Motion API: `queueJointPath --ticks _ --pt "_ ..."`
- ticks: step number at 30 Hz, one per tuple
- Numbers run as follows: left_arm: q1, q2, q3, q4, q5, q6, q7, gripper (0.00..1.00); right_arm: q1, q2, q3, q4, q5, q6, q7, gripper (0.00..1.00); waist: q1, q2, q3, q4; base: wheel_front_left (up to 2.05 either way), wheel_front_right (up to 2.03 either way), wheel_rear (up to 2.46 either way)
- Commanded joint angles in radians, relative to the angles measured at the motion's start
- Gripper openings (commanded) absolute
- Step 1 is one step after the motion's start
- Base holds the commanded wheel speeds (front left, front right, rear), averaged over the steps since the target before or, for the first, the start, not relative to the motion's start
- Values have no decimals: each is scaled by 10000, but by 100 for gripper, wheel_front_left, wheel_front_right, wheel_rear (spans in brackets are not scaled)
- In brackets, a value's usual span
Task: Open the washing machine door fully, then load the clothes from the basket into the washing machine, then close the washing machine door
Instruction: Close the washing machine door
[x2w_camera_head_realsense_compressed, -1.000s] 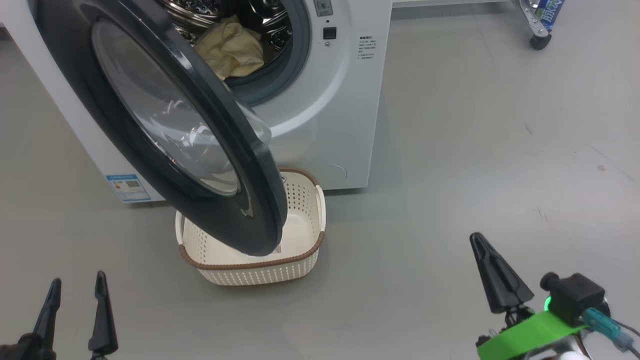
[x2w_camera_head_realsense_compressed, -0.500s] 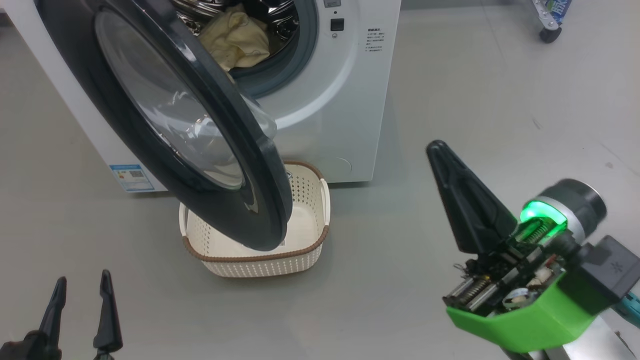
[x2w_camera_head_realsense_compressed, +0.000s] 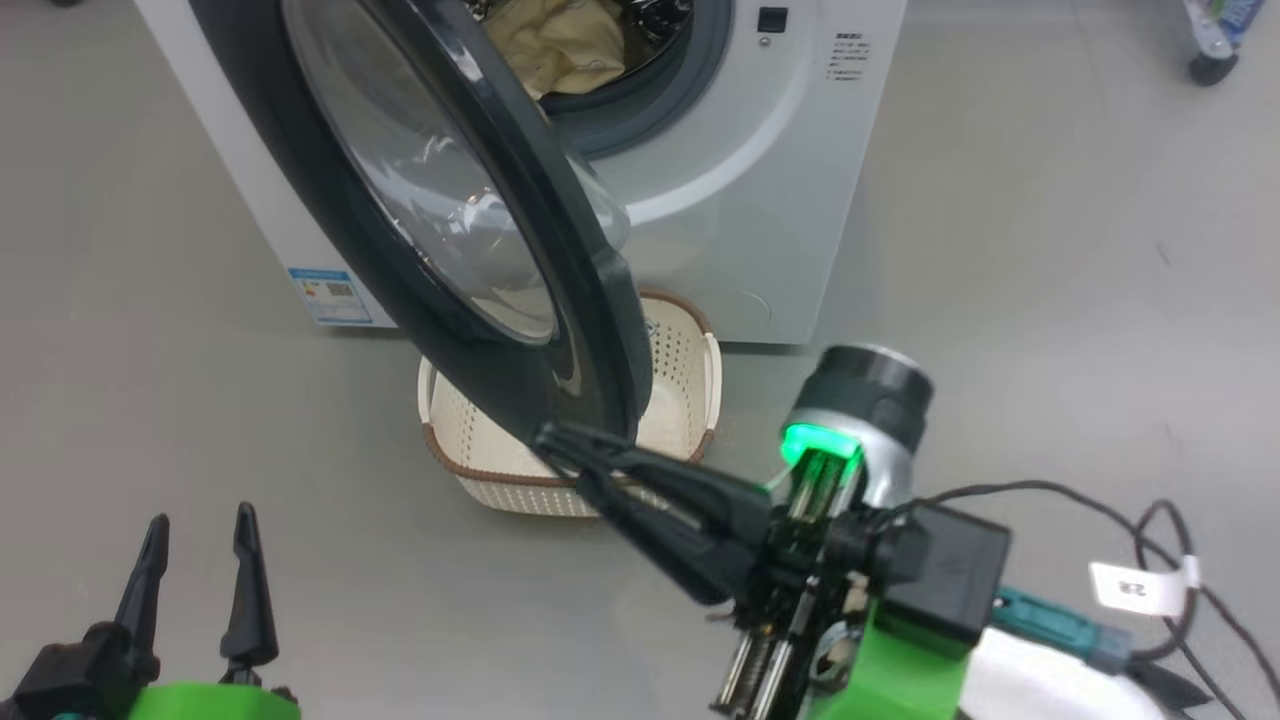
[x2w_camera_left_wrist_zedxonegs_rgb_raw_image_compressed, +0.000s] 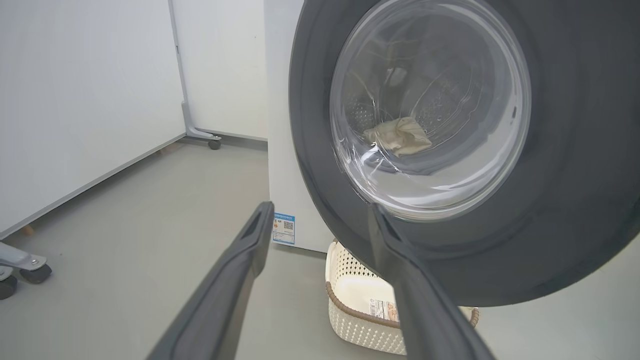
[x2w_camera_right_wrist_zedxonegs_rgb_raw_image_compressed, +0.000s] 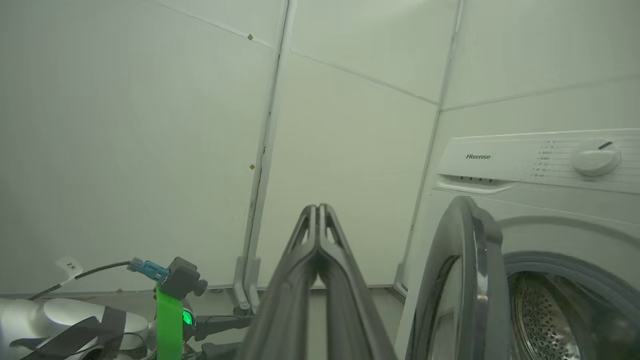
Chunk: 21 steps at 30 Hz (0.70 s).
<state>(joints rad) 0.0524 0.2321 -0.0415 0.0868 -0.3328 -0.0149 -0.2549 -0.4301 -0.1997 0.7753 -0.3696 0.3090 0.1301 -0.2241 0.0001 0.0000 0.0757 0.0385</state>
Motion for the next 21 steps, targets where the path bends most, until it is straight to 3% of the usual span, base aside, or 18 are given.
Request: queueJointPath --ticks 1,8,21 --pt "-598 67 348 -234 88 -46 -68 100 -255 179 352 -34 195 6 120 0 -1 0 248 294 0 0 0" --pt "-954 -244 328 -78 228 -335 -68 100 -258 215 1627 1241 662 6 39 0 -1 0 772 826 0 0 0" --pt "-1521 -801 643 53 472 -784 -68 100 101 60 639 3002 488 6 -214 0 -1 0 1852 1128 0 0 0"
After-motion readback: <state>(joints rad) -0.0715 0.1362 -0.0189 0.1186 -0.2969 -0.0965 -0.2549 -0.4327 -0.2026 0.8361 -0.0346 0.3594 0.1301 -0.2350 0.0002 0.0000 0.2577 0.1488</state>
